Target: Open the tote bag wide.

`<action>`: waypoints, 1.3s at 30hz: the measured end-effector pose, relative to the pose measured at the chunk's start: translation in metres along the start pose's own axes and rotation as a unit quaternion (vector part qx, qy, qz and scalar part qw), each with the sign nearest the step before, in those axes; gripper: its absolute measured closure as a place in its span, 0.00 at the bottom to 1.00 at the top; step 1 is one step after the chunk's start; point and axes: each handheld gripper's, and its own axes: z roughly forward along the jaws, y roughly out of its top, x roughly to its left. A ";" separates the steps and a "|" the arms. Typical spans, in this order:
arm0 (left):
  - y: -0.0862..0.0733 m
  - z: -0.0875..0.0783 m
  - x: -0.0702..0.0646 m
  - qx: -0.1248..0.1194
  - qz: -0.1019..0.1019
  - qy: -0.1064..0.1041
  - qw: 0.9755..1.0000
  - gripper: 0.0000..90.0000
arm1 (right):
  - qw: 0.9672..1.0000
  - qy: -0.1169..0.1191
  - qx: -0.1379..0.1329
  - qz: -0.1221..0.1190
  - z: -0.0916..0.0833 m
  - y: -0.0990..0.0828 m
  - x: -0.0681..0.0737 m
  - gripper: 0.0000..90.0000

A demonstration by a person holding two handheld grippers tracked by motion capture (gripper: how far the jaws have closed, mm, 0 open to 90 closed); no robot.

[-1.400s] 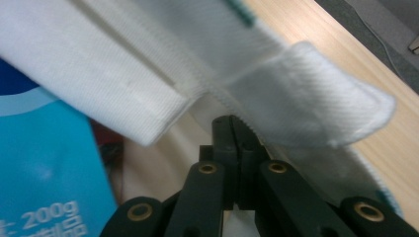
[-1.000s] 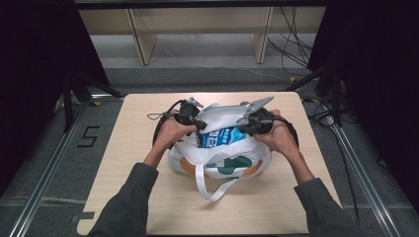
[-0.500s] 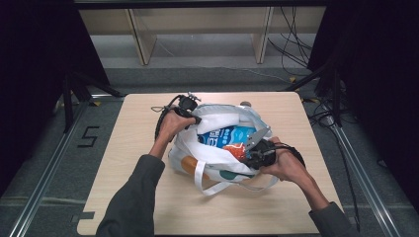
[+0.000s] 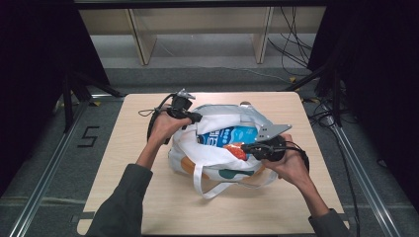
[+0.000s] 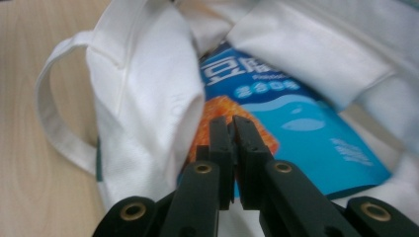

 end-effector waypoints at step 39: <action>-0.069 -0.071 -0.033 -0.114 -0.010 -0.037 0.993 0.75 | 0.989 -0.102 -0.089 0.055 -0.040 -0.020 -0.018 0.72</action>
